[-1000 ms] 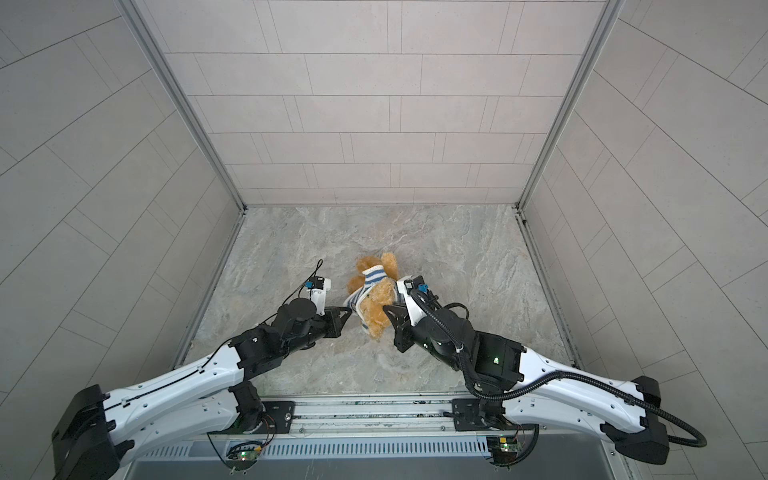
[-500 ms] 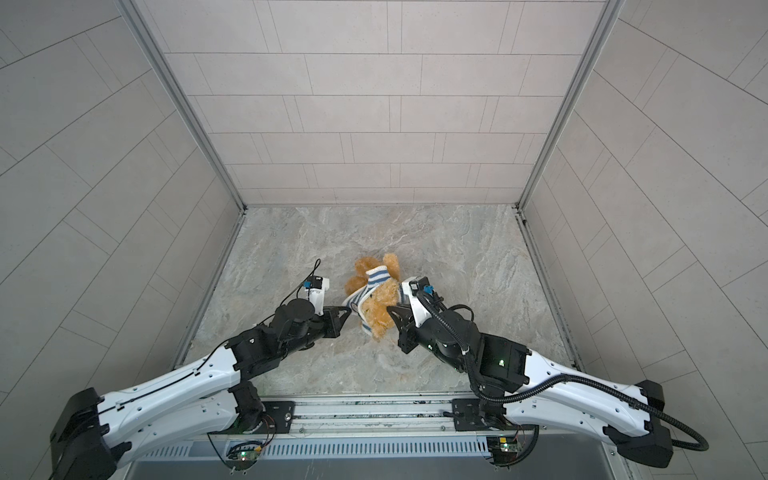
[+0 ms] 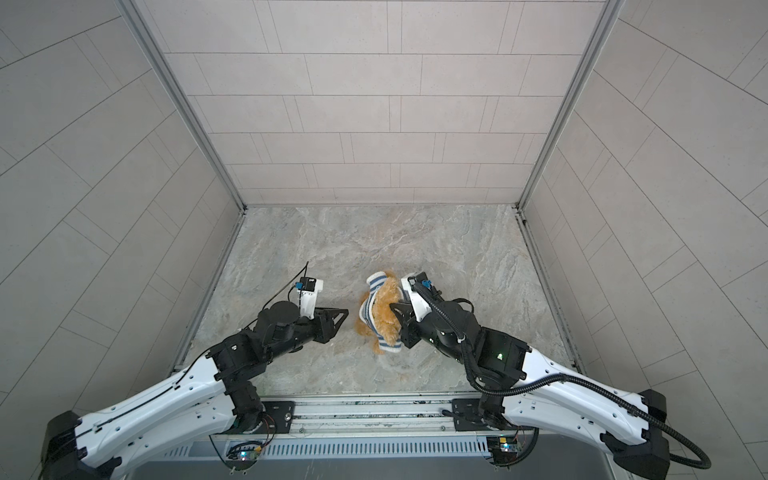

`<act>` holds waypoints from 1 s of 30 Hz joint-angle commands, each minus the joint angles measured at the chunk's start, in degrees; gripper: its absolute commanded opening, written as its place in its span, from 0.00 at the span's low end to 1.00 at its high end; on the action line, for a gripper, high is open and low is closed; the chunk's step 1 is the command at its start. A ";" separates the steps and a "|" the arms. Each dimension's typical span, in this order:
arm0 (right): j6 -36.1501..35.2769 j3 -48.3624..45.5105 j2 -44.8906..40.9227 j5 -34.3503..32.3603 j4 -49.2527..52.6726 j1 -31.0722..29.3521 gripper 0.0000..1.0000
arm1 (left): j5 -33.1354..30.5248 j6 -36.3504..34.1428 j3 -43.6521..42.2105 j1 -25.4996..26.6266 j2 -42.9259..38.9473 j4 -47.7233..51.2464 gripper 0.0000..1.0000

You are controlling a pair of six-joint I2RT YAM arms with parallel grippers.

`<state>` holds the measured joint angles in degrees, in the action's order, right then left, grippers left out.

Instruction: Dress the teddy bear

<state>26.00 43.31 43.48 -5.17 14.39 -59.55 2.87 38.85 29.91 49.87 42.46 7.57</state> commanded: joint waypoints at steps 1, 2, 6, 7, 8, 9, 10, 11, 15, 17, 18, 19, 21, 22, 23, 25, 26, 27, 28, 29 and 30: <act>-6.43 4.11 1.57 5.04 1.15 0.40 0.00 | 4.34 -4.80 2.49 -0.85 -2.44 4.13 0.45; -8.31 4.81 2.06 6.21 1.82 0.48 0.00 | 5.77 -5.68 3.32 -1.33 -2.74 4.82 0.45; -14.96 6.58 3.22 11.27 4.29 0.49 0.00 | 13.10 -7.81 7.48 -4.15 -2.43 5.08 0.48; -16.16 7.06 3.42 11.79 5.31 0.49 0.00 | 14.45 -8.33 8.54 -4.72 -2.19 5.17 0.50; -17.70 7.70 3.72 12.46 6.66 0.49 0.00 | 15.94 -8.92 9.80 -5.23 -2.00 5.32 0.53; -18.66 8.20 4.04 12.91 7.55 0.49 0.00 | 17.30 -9.37 10.91 -5.73 -1.69 5.28 0.55; -19.55 8.69 4.48 13.30 8.47 0.49 0.00 | 18.15 -9.70 11.79 -5.96 -1.35 5.30 0.58; -20.43 9.17 5.00 13.59 9.52 0.49 0.00 | 19.02 -10.19 12.85 -6.18 -0.77 5.34 0.61; -23.19 10.97 7.42 13.96 12.55 0.49 0.00 | 19.80 -11.56 16.33 -6.17 2.49 6.90 0.65; -23.72 11.14 7.74 14.02 12.55 0.49 0.00 | 19.67 -11.53 16.53 -6.17 3.56 7.08 0.61; -23.91 10.92 7.61 14.12 12.14 0.49 0.00 | 19.14 -11.41 16.49 -6.18 4.07 7.26 0.59; -23.97 10.70 7.51 14.27 11.75 0.49 0.00 | 18.72 -11.23 16.41 -6.18 4.50 7.49 0.58; -24.28 10.20 7.19 14.66 10.90 0.48 0.00 | 17.57 -10.97 16.10 -6.23 5.37 8.02 0.54; -24.39 10.00 7.10 14.60 10.83 0.49 0.00 | 16.76 -10.62 15.85 -6.19 5.59 8.14 0.53; -24.70 9.91 7.14 14.66 10.85 0.49 0.00 | 15.69 -10.23 15.51 -6.23 5.77 8.36 0.53; -25.17 9.91 7.31 15.02 11.20 0.40 0.00 | 15.30 -9.57 14.80 -6.23 6.20 7.87 0.52; -25.27 9.76 7.31 15.33 11.18 0.40 0.00 | 15.67 -9.33 14.50 -6.20 6.55 7.37 0.52; -25.37 9.53 7.30 15.45 10.93 0.40 0.00 | 16.20 -8.93 14.26 -6.22 7.03 6.55 0.51; -25.44 9.38 7.28 15.53 10.83 0.40 0.00 | 16.60 -8.51 14.08 -6.11 7.47 6.12 0.49; -25.63 9.34 7.27 15.47 10.78 0.40 0.00 | 16.68 -8.23 14.03 -6.13 7.94 5.96 0.48; -25.86 9.34 7.29 15.44 10.88 0.40 0.00 | 16.64 -8.05 13.99 -6.16 8.33 5.96 0.45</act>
<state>2.52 52.66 51.75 9.45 27.29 -59.18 19.46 29.87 44.64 43.99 50.02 14.85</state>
